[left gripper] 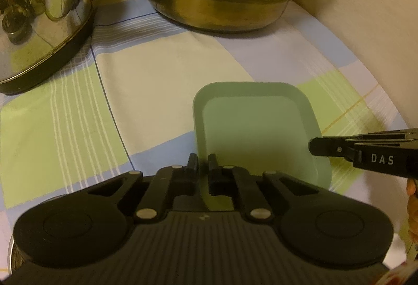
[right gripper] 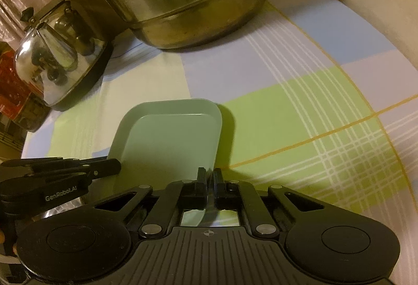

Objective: Organize plates and bowls
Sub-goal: 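Close the right gripper on the green plate's rim, then lift the green plate and carry it over the large steel plate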

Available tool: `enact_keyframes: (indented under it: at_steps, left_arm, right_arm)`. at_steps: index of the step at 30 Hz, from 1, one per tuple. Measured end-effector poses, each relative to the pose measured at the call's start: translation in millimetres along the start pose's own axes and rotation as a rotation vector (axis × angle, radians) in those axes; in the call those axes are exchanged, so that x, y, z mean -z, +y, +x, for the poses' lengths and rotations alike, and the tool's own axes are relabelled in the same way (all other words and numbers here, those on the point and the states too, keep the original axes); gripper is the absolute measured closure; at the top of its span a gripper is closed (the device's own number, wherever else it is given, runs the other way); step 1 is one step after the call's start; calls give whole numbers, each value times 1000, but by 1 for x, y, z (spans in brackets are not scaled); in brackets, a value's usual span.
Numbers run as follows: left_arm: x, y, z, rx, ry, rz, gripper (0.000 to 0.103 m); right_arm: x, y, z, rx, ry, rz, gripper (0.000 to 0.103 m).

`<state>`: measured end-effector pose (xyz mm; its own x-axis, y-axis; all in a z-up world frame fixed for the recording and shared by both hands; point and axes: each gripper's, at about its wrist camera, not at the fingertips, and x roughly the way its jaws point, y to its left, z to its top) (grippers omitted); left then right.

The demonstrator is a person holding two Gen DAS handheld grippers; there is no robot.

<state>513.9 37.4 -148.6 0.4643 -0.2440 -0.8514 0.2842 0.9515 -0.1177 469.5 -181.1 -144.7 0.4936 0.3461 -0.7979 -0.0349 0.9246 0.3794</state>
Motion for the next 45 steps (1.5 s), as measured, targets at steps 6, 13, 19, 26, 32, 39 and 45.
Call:
enact_keyframes:
  at_steps: [6,13,19,26,32,39,45]
  left_arm:
    - [6,-4,-19,13,-33,-12,97]
    - [12,-6,-55,37,-86,-41,97]
    - [18,-5,-92,38,-134,-66,97]
    - [36,4,-134,19,-182,-111,97]
    - [61,11,-164,-4,-205,-140,97]
    - [92,23,-187,-45,-203,-178,97]
    - [114,40,-198,-83,-191,-230,97]
  right_arm:
    - [0,1,-18,-5,-41,-16,99]
    - [2,9,-52,-39,-86,-11,99]
    - [5,25,-78,-74,-120,-24,100]
    - [13,48,-98,-117,-126,-56,100]
    - [27,69,-111,-158,-111,-90,99]
    - [46,92,-112,-192,-76,-138,99]
    - [60,114,-99,-210,-29,-179,99]
